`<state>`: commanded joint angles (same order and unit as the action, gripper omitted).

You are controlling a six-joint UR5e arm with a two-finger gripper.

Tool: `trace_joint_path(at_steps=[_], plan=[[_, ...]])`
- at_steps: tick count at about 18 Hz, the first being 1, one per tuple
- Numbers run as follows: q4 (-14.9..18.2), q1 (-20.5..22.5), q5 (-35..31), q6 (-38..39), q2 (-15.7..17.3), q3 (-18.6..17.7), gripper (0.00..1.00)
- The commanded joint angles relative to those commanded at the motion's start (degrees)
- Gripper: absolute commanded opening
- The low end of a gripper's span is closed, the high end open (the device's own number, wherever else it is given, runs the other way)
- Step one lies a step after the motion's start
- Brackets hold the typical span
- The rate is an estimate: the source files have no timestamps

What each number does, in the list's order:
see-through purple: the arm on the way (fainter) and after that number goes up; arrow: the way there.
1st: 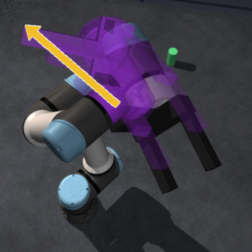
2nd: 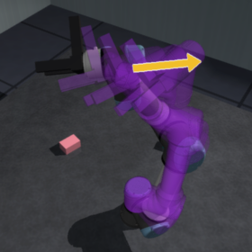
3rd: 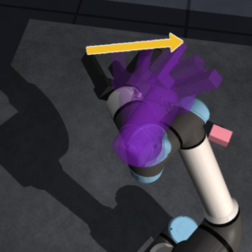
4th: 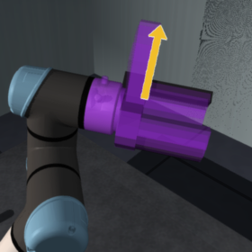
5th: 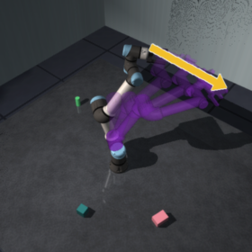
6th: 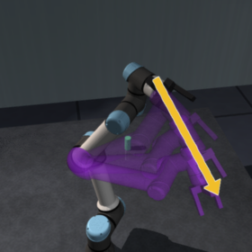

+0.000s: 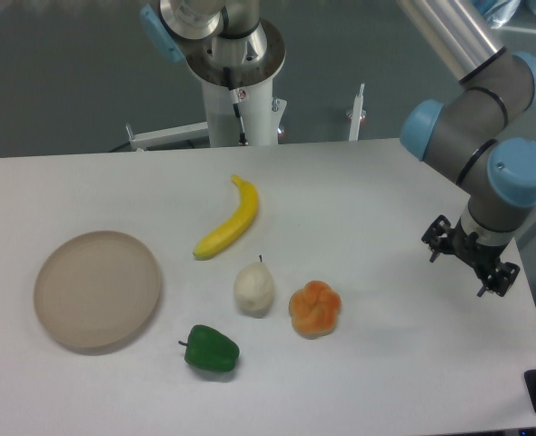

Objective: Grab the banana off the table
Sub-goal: 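Move the open gripper across the table toward the yellow banana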

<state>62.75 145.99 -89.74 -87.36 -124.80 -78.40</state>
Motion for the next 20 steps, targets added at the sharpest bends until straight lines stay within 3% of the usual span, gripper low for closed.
trace_joint_path(at_steps=[3, 7, 11, 15, 20], plan=[[0.1, -0.4, 0.1, 0.5, 0.2, -0.2, 1.0], [0.2, -2.2, 0.7, 1.1, 3.4, -6.8, 1.0], [0.7, -6.8, 2.3, 4.0, 11.8, -15.7, 1.0], [0.3, -7.6, 4.7, 6.8, 17.9, -24.8, 1.0], [0.2, -14.2, 4.7, 18.3, 24.1, -32.5, 1.0]])
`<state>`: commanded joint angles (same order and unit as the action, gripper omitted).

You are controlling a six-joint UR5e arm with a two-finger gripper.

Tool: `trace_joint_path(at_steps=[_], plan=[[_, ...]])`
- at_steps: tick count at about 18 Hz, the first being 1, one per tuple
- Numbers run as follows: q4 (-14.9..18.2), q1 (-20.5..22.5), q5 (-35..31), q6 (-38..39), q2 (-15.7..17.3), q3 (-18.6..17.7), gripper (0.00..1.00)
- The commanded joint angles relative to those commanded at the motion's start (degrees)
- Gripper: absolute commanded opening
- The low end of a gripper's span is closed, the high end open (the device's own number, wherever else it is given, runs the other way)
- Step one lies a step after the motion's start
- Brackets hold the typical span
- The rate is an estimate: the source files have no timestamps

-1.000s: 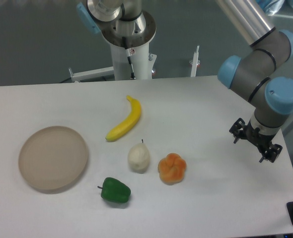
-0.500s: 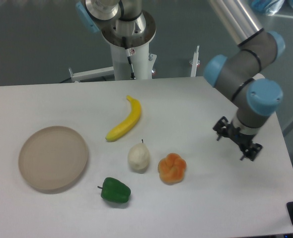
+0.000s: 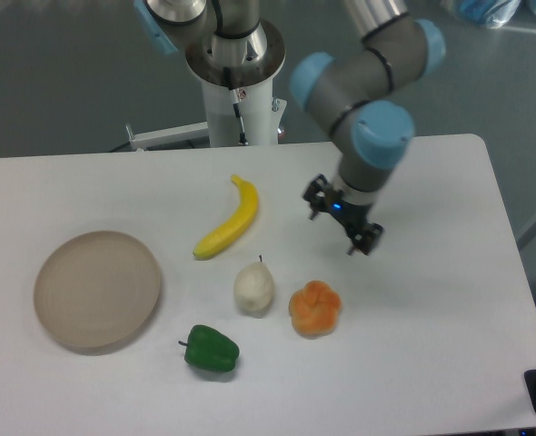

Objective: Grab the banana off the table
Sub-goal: 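Move the open gripper across the table toward the yellow banana, then lower the gripper over the banana and close it around the banana, then lift the grasped banana up off the table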

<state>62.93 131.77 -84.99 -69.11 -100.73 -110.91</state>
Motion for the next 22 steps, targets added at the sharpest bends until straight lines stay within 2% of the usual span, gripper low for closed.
trace_joint_path(at_steps=[2, 4, 6, 9, 13, 15, 17, 18, 19, 20, 22], plan=[[-0.3, -3.8, -0.1, 7.8, 0.3, -2.3, 1.0], [-4.3, -5.6, -0.3, 11.1, -1.3, -4.2, 1.0], [-6.7, -5.8, -0.4, 12.3, -1.4, -6.2, 1.0], [-8.4, -6.3, -0.4, 12.9, -1.6, -8.4, 1.0], [-12.8, -7.4, -0.8, 13.0, -4.2, -10.1, 1.0], [-13.4, -7.9, -1.1, 13.0, -4.9, -10.2, 0.98], [-13.3, -7.9, -1.1, 13.4, -4.7, -10.2, 0.7], [-13.3, -7.9, -1.1, 14.1, -4.6, -10.1, 0.45], [-13.2, -7.9, -1.1, 14.4, -4.5, -9.9, 0.27], [-13.2, -7.9, -1.1, 14.5, -4.4, -9.6, 0.13], [-13.2, -7.9, -1.2, 14.4, -4.2, -9.1, 0.01]])
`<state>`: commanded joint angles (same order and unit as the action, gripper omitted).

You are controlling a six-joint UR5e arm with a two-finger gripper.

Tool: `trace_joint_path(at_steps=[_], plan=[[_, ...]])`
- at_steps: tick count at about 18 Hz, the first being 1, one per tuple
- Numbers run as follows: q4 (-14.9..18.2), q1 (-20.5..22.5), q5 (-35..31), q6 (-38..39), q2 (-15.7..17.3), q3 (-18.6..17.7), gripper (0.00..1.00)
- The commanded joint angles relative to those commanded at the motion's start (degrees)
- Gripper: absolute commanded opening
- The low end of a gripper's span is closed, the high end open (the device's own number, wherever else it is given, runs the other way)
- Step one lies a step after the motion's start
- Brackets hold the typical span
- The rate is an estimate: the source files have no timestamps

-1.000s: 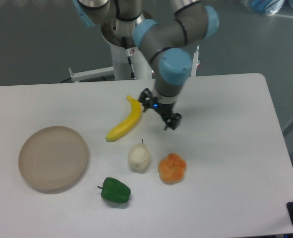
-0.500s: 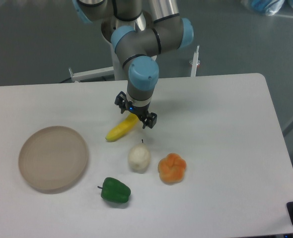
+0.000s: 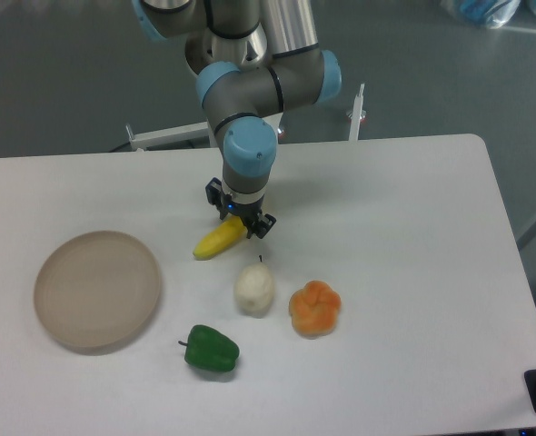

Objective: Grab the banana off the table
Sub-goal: 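Lift the grasped banana up off the table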

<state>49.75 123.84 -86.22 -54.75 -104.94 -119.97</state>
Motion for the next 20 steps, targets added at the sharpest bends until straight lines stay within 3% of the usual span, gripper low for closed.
trace_joint_path(at_steps=[3, 7, 11, 15, 20], plan=[[1.3, 0.2, -3.1, -0.6, 0.5, 2.2, 0.0], [9.7, 0.8, -3.6, -2.3, 1.0, 8.0, 0.0], [14.7, 3.0, -3.2, -10.5, 3.2, 11.9, 0.0], [19.4, 5.7, -2.8, -13.2, 3.3, 18.4, 0.0], [24.6, 11.2, -2.5, -15.5, -2.0, 30.1, 0.0]])
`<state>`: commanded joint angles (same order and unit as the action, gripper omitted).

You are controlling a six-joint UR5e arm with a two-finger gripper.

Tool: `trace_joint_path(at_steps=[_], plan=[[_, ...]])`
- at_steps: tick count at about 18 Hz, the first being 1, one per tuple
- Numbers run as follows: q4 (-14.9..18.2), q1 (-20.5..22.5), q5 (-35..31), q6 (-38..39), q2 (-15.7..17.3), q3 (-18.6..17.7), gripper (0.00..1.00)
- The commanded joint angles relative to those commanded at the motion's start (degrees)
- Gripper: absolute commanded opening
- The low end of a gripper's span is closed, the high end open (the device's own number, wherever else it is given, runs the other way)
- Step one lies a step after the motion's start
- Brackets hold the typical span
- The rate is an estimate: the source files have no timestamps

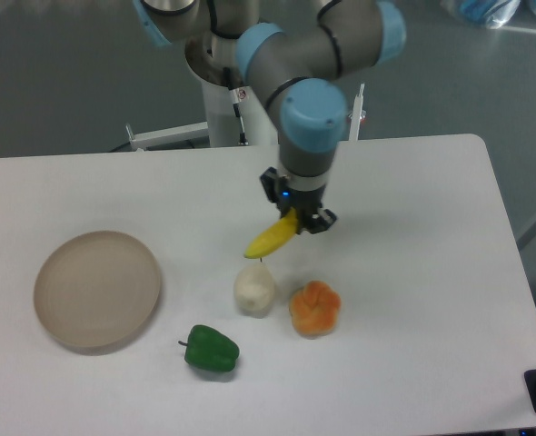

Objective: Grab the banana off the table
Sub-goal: 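Lift the grasped banana up off the table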

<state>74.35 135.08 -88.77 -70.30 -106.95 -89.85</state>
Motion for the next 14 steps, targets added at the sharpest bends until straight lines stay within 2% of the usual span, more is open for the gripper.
trace_joint_path(at_steps=[3, 9, 11, 14], plan=[[-0.4, 1.7, -0.5, -5.6, -3.2, 3.6, 0.0], [-2.1, 7.0, -0.4, -20.0, -9.1, 8.4, 0.03], [-2.5, 8.1, -0.6, -23.3, -9.5, 8.4, 0.03], [-2.7, 8.6, -0.7, -23.9, -9.5, 8.2, 0.03]])
